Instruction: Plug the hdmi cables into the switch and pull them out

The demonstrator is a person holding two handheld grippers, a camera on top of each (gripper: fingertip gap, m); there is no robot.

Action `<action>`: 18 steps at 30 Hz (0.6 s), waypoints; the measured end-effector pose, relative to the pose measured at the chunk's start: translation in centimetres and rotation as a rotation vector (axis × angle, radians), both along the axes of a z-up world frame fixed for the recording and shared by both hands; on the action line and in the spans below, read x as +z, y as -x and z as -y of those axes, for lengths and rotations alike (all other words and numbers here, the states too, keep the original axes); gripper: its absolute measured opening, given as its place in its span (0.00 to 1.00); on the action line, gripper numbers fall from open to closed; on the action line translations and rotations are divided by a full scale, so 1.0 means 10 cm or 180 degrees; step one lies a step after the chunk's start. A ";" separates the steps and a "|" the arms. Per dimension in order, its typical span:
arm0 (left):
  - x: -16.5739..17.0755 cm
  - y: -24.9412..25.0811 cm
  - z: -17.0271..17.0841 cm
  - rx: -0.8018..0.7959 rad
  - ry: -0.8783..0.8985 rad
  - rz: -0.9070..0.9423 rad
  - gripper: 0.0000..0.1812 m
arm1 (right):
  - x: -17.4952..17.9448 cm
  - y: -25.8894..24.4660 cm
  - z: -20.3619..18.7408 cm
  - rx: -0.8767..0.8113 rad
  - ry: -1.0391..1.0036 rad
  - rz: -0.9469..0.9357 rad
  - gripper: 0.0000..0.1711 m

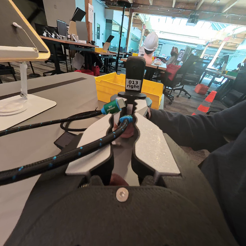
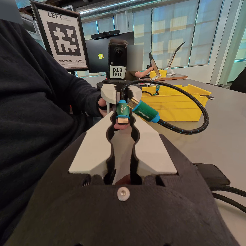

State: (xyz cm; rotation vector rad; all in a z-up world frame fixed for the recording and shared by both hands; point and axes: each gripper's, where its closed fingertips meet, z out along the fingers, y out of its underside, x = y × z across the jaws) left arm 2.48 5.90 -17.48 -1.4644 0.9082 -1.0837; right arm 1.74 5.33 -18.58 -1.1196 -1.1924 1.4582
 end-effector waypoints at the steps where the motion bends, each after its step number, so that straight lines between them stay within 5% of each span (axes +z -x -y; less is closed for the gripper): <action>1: 0.00 0.00 0.01 -0.0025 0.0011 0.0002 0.12 | -0.01 0.00 0.00 -0.0003 -0.0003 0.0014 0.10; 18: -0.12 0.00 0.04 -0.0204 0.0164 -0.0337 0.09 | -0.14 0.02 0.00 -0.0079 -0.0201 0.0279 0.10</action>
